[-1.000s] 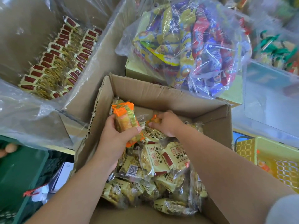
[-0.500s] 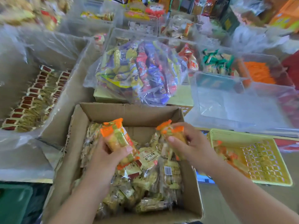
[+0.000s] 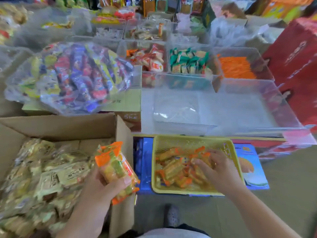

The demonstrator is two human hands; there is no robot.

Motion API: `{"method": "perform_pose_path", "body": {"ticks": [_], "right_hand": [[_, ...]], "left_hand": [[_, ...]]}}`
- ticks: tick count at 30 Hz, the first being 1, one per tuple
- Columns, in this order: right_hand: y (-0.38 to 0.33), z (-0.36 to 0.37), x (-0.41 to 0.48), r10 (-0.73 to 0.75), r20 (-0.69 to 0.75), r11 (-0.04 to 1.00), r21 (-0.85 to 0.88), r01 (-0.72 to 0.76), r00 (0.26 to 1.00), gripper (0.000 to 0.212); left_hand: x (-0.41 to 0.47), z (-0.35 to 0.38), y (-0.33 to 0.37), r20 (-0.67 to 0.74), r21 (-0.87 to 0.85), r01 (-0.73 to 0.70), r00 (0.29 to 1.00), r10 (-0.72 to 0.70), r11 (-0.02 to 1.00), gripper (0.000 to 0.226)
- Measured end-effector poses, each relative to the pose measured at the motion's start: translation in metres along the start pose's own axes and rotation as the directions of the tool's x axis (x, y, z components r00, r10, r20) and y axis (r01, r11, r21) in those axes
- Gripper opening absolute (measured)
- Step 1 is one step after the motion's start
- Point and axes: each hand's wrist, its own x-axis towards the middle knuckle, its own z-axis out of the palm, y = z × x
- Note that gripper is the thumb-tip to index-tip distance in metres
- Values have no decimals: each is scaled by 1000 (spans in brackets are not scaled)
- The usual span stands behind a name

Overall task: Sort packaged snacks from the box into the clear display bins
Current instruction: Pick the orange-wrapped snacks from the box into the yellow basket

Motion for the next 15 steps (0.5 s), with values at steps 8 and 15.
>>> {"method": "perform_pose_path", "body": {"ticks": [8,15], "right_hand": [[65,24,40,150,479,934,-356,35,865,43],[70,20,40,155,607,877,-448,175,779,60]], "left_hand": [[-27,84,-12,-45,158,81,996,-75,984,77],[-24,115,-14,2,297,136,990,-143,945,81]]}}
